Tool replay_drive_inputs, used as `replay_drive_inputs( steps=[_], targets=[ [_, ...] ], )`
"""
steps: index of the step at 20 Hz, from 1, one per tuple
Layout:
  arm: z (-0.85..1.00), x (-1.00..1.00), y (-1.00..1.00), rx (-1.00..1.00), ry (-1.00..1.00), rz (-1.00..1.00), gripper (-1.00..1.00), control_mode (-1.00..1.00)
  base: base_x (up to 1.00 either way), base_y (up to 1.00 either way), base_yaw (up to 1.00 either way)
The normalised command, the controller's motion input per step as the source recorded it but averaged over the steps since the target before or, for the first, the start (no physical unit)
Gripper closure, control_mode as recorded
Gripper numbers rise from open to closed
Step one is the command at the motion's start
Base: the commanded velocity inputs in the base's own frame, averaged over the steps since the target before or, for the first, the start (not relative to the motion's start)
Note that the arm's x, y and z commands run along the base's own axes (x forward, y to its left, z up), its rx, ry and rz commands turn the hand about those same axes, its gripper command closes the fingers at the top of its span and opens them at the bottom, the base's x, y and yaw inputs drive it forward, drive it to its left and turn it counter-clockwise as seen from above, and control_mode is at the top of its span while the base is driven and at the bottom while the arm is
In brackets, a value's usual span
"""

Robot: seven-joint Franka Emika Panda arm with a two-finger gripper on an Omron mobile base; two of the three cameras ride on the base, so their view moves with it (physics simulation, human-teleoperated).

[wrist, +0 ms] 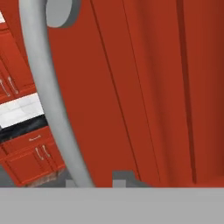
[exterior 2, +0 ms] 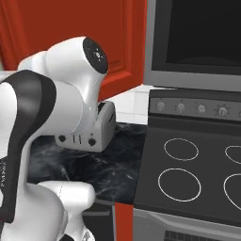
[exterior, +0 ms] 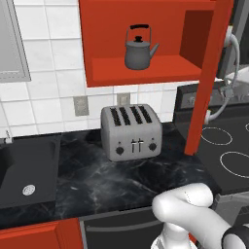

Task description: Open the cabinet, pick the kettle from the cabinet, and place it in the sink.

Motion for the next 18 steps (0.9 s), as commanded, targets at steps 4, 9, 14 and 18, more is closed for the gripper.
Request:
replay_drive_inputs(
  steps=[4,9,14,18],
  targets=[
    [0.00,-0.11,-0.60,0.04,0.00,0.00,1.00,-1.00,0.00,0.00,0.00],
    [0.00,-0.09,-0.63,0.05,0.00,0.00,1.00,-1.00,0.00,0.00,0.00],
    [0.00,-0.03,-0.60,0.05,0.01,0.00,1.00,-1.00,0.00,0.00,0.00],
    [0.00,0.00,-0.60,0.06,0.10,0.00,1.00,-1.00,0.00,0.00,0.00]
  ],
)
